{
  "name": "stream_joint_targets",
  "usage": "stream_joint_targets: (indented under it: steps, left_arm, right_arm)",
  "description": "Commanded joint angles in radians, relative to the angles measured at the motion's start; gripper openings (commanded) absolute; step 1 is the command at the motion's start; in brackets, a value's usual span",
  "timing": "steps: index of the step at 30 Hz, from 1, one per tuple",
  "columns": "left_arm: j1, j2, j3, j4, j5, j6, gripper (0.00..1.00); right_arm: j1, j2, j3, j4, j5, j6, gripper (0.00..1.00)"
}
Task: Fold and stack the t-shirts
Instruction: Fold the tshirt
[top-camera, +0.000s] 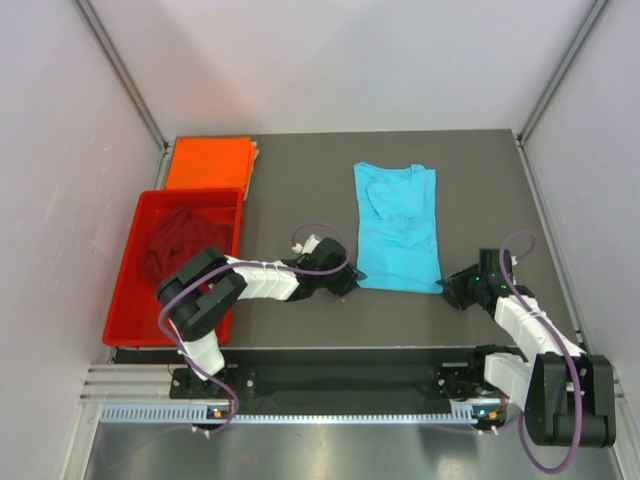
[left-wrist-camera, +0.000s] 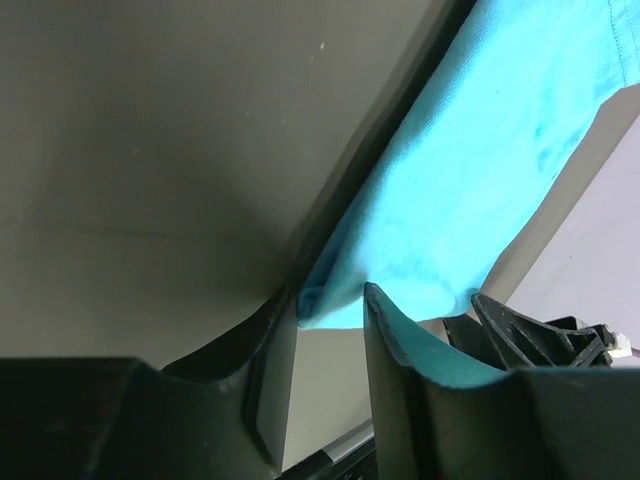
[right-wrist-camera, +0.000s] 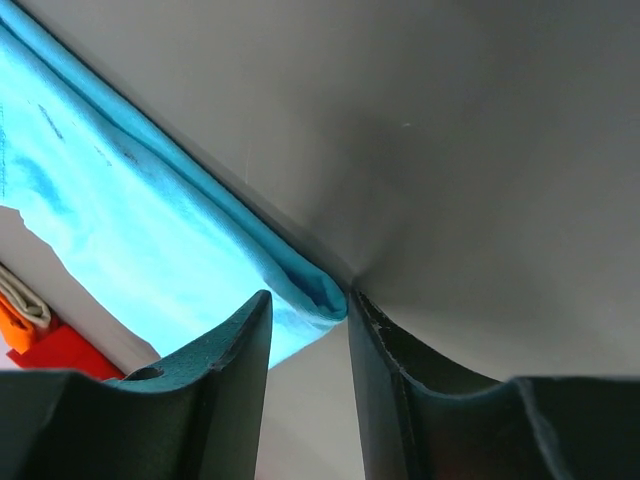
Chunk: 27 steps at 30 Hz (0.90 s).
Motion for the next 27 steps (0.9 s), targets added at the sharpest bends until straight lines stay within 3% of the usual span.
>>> stream_joint_targets:
  steps: [1,3,6,8,19,27]
  left_arm:
    - [-0.002,0.044,0.006,-0.056,-0.032,0.004,0.38]
    - [-0.002,0.044,0.003,-0.063,-0.035,0.004,0.31]
    - [-0.004,0.035,0.000,-0.063,-0.040,0.013,0.14]
    - [-0.011,0.023,0.006,-0.084,-0.053,0.037,0.00]
    - [-0.082,-0.168,0.029,-0.199,-0.125,0.200,0.00]
    - [-0.143,-0.255,0.021,-0.251,-0.153,0.206,0.00]
  right_arm:
    - [-0.008,0.024,-0.033,-0.011,0.073,-0.022,0.37]
    - [-0.008,0.027,-0.035,-0.008,0.075,-0.028,0.35]
    - [-0.008,0.021,-0.030,-0.022,0.093,-0.046,0.00]
    - [-0.008,0.008,-0.020,-0.039,0.107,-0.069,0.00]
    - [-0.008,-0.242,0.017,-0.184,0.112,-0.220,0.00]
    - [-0.008,-0.412,0.068,-0.328,0.116,-0.257,0.00]
